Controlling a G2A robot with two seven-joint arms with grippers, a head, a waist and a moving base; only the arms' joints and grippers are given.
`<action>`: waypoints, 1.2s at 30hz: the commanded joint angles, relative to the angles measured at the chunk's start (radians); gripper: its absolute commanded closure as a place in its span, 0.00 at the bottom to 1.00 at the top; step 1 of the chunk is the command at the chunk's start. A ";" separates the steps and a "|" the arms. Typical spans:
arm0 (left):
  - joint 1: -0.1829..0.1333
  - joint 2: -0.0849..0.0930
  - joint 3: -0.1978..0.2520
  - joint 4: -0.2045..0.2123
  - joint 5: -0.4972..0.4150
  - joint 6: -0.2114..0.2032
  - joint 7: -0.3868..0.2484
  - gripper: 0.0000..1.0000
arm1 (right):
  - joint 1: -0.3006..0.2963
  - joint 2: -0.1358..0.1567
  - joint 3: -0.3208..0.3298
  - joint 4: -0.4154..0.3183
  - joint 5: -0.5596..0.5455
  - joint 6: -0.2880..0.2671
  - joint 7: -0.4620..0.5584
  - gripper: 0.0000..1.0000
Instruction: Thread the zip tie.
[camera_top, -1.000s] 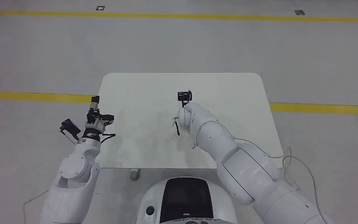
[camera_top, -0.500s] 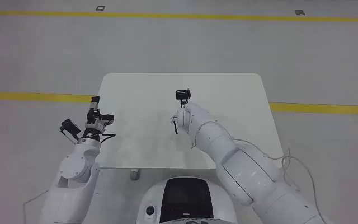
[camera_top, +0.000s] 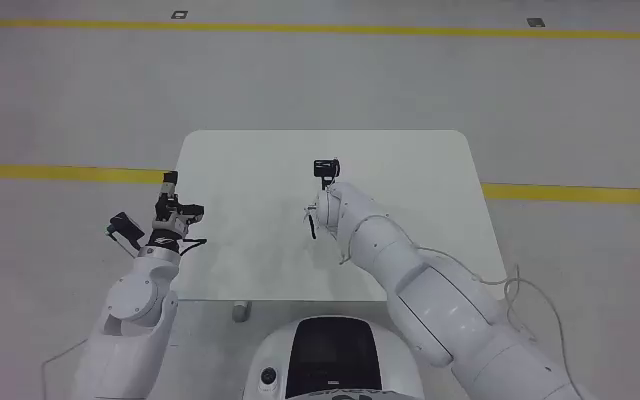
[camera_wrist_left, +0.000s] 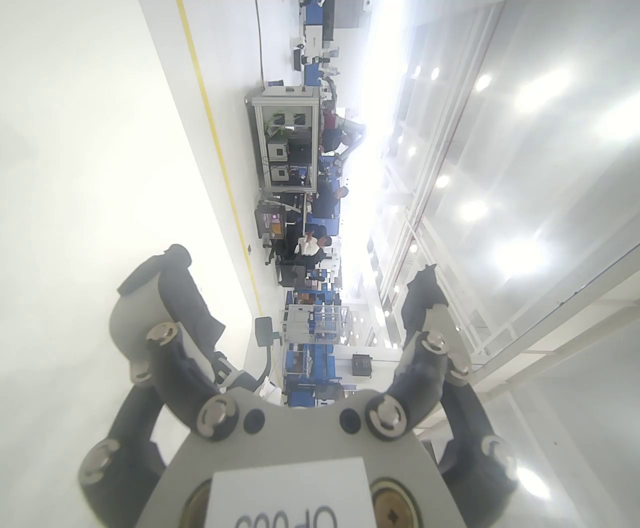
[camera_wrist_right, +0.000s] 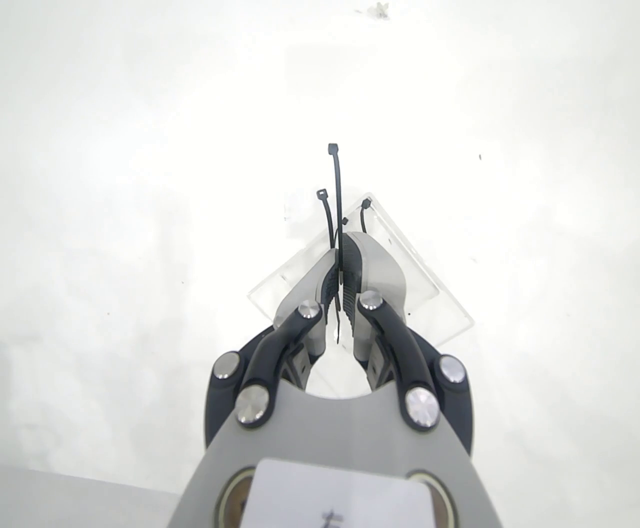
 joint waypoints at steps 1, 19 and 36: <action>0.000 0.000 0.000 0.000 0.000 0.000 0.000 0.00 | 0.000 0.000 0.000 0.000 0.000 0.000 0.000 1.00; 0.000 0.000 0.000 0.000 0.000 0.000 0.000 0.00 | -0.037 0.041 0.002 -0.080 -0.030 0.006 -0.004 1.00; 0.000 0.000 0.000 0.000 0.000 0.000 0.000 0.00 | -0.128 0.133 0.051 -0.321 -0.079 -0.036 0.098 1.00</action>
